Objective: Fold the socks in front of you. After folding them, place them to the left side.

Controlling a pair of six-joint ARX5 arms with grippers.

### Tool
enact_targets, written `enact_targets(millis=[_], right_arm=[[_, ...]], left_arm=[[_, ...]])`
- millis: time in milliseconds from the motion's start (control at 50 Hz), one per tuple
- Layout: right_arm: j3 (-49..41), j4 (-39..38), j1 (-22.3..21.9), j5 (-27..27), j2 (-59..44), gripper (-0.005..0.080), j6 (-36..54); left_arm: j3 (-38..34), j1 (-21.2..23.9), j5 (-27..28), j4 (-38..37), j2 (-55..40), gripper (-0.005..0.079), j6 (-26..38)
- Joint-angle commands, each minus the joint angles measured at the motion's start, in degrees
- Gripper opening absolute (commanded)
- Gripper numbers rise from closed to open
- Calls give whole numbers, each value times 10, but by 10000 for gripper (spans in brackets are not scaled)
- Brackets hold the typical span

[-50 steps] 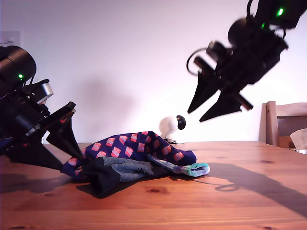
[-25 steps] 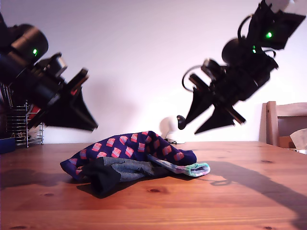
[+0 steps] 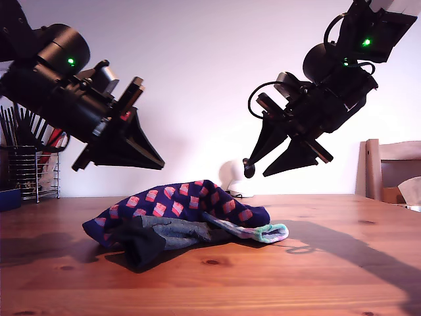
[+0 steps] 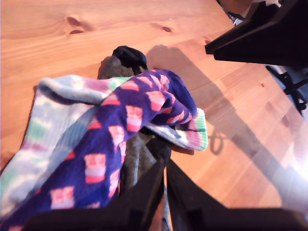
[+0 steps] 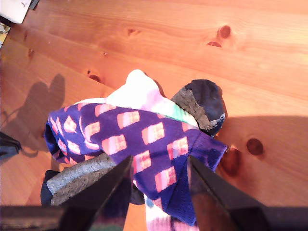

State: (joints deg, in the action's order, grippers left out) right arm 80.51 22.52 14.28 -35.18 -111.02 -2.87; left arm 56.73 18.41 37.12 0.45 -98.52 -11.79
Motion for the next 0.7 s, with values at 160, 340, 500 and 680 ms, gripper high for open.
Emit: enact_targets(millis=[160, 340, 500, 680], right_arm=[[-3, 10, -2, -2, 2, 318, 1], [-3, 22, 0, -2, -12, 321, -3], [-3, 19, 4, -3, -38, 323, -15], [-2, 10, 9, -3, -66, 323, -16]], left_arm=[[5, -1, -37, 65, -96, -24, 11], [15, -1, -49, 85, -137, -24, 18], [18, -1, -52, 84, -150, -24, 32], [19, -2, -49, 71, -151, -24, 33]])
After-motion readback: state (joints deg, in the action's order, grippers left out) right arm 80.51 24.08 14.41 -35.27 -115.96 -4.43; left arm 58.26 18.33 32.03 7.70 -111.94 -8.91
